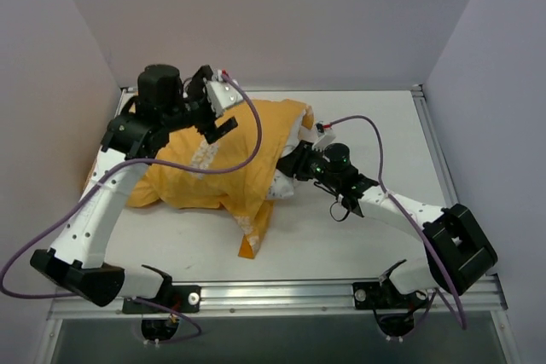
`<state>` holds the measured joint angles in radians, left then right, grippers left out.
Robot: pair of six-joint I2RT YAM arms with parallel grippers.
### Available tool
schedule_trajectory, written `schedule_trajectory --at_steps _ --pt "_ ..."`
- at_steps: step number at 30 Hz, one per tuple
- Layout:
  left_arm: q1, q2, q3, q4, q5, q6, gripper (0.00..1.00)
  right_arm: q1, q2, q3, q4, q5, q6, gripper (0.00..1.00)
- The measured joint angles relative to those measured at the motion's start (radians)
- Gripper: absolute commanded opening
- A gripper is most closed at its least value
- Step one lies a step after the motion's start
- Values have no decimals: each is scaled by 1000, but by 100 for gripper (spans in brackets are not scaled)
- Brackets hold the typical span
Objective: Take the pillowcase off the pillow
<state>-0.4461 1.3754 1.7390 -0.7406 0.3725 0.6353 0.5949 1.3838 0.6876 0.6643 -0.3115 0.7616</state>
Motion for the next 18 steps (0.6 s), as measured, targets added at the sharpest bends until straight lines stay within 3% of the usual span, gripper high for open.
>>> schedule_trajectory --at_steps 5,10,11,12,13,16,18 --pt "17 -77 -421 -90 -92 331 94 -52 13 -90 51 -21 39 0" --pt "17 -45 -525 -121 -168 460 95 -57 55 -107 97 -32 50 0" --pt "17 -41 -525 -108 -179 470 89 -57 57 -109 99 -34 50 0" --pt "17 -40 -525 -94 -189 476 50 -58 57 -110 102 -34 50 0" --pt "18 -39 -525 -82 -195 478 33 -58 57 -113 109 -34 50 0" --pt "27 -38 -525 -66 -201 494 2 -60 56 -124 118 -34 50 0" --pt "31 -38 -525 -66 -197 501 2 -69 54 -129 118 -35 49 0"
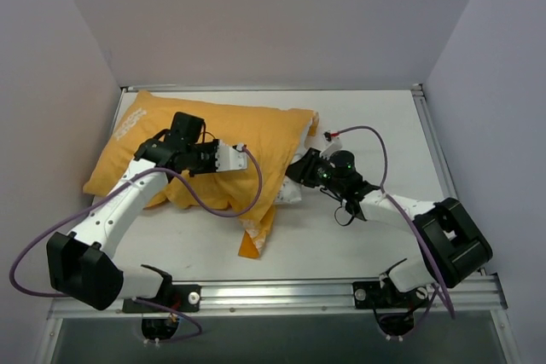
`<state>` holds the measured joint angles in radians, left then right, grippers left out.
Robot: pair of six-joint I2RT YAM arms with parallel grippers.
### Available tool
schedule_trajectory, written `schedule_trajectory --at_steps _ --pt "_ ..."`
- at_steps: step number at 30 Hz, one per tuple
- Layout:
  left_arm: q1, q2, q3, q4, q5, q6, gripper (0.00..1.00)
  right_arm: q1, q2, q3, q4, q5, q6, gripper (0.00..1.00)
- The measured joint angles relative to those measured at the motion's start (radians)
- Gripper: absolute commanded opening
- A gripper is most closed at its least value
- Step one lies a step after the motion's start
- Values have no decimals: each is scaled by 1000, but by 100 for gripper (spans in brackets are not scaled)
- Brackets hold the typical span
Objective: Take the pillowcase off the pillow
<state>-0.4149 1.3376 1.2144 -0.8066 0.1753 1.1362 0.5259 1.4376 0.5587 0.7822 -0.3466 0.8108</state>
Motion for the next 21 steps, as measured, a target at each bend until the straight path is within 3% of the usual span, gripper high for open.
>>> schedule_trajectory --at_steps 8,16,21 --pt "64 0 3 18 76 1 2 -78 -116 -19 -76 -59 -22 0" --pt "280 39 79 41 142 -7 2 -421 -394 -70 -299 -203 -121 0" --pt "389 85 80 87 27 -26 2 -649 -443 -84 -404 -260 -187 0"
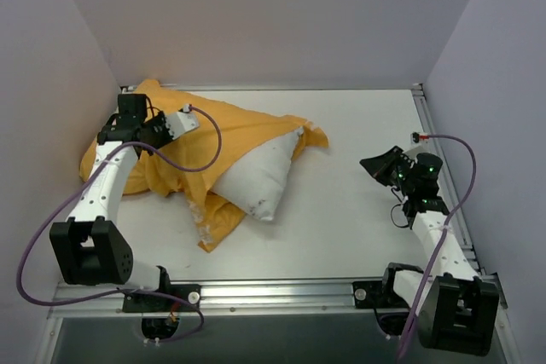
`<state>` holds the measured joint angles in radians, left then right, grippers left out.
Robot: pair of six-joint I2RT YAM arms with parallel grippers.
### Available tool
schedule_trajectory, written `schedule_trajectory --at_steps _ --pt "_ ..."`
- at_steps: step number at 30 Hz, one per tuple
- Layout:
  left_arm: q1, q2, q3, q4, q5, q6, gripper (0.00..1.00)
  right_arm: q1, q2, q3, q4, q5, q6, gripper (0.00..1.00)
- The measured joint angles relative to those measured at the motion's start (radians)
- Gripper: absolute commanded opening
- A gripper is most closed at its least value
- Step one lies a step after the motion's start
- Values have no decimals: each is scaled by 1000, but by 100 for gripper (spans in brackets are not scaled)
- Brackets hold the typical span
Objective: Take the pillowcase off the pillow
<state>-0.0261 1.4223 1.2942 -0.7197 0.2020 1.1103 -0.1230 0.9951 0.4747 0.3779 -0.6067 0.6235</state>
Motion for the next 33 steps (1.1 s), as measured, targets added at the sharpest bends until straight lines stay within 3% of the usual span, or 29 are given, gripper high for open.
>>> schedule_trajectory --at_steps 5,11,13,14,15,16,17,18,19,24,30,33 --pt "107 76 43 22 -51 -17 2 -48 -2 -9 -41 -38 -19 0" --pt "51 -57 -3 5 36 -18 2 138 57 75 -101 -8 -52 0" --pt "34 -93 -3 -4 69 -24 2 219 69 113 -97 15 -48 9" --pt "34 -105 -3 -6 79 -26 2 255 77 131 -89 20 -43 30" --pt "34 -111 -3 -6 87 -29 8 290 85 148 -78 29 -27 37" --pt "33 -113 -3 -6 91 -29 25 319 93 156 -59 43 -18 52" --pt "29 -113 -3 -6 92 -29 64 343 104 163 -37 54 -3 61" --pt "22 -111 -1 -8 95 -36 79 369 117 166 -13 64 10 72" --pt "12 -109 6 -13 102 -51 93 393 133 167 9 76 25 98" --pt "-88 -100 143 -71 120 -126 94 496 260 179 105 118 97 100" --pt "-472 -61 363 -78 75 -237 94 584 412 187 222 170 180 100" --pt "-584 30 412 -84 57 -280 98 606 477 187 297 190 229 100"
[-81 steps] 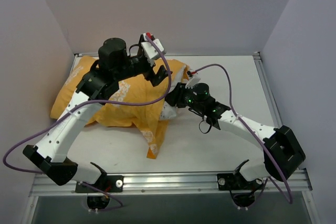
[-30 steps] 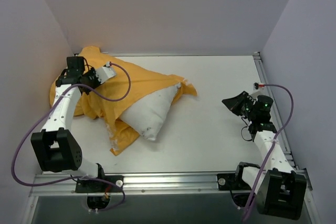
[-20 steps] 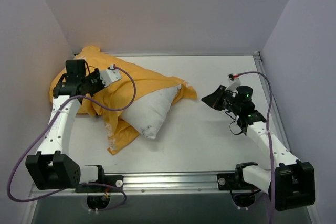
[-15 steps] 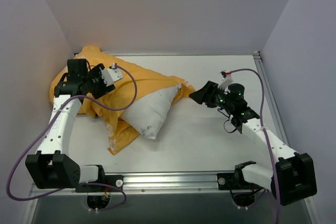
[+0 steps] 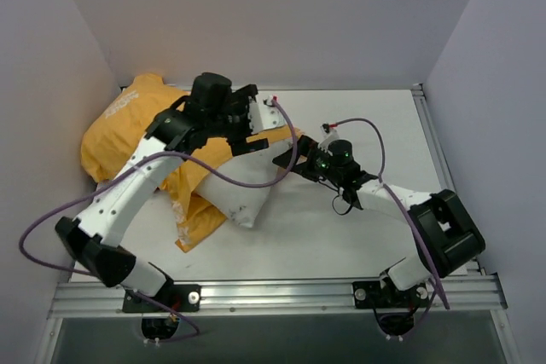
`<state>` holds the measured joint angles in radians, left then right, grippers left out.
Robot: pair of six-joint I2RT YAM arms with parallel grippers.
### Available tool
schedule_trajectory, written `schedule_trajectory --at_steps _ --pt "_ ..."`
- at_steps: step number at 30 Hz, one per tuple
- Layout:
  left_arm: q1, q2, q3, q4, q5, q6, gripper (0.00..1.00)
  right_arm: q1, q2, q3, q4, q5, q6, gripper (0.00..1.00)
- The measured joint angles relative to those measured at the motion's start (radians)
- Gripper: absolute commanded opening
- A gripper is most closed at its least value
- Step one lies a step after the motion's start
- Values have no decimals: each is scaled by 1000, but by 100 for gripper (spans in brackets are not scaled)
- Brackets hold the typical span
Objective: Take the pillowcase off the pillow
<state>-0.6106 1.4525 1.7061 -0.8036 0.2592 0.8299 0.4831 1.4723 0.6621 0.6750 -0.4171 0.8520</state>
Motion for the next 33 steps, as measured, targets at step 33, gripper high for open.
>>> schedule_trajectory --at_steps 33 --pt "18 357 35 -53 -192 -55 68 75 306 11 390 38 174 98"
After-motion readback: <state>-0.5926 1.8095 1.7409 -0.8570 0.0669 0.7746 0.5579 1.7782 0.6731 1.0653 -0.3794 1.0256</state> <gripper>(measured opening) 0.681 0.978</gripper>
